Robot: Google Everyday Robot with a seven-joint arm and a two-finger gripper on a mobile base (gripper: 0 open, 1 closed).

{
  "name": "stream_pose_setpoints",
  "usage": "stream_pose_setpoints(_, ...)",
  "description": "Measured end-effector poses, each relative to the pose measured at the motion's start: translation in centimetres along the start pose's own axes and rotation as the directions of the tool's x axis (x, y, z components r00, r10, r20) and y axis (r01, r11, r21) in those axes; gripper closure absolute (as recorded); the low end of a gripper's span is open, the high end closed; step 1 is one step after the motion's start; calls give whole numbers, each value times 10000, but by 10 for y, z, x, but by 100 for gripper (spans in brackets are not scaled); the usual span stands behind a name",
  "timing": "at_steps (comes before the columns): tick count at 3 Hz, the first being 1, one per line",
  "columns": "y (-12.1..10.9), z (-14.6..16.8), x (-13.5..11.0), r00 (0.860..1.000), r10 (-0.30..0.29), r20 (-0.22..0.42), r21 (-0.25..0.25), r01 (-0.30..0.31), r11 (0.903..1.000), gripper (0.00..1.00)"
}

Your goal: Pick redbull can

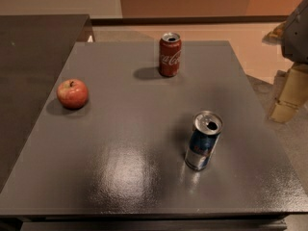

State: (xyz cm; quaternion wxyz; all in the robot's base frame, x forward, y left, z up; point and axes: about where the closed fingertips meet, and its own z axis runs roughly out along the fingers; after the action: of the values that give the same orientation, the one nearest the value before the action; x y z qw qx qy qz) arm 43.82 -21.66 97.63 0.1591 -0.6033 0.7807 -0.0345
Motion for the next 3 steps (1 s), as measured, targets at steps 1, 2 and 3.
stream_pose_setpoints(1, 0, 0, 0, 10000, 0, 1, 2, 0, 10000, 0)
stream_pose_setpoints(2, 14, 7, -5, 9991, -276, 321, -417, 289, 9987, 0)
stream_pose_setpoints(3, 33, 18, -20, 9926, -569, 1072, -1047, 682, 9922, 0)
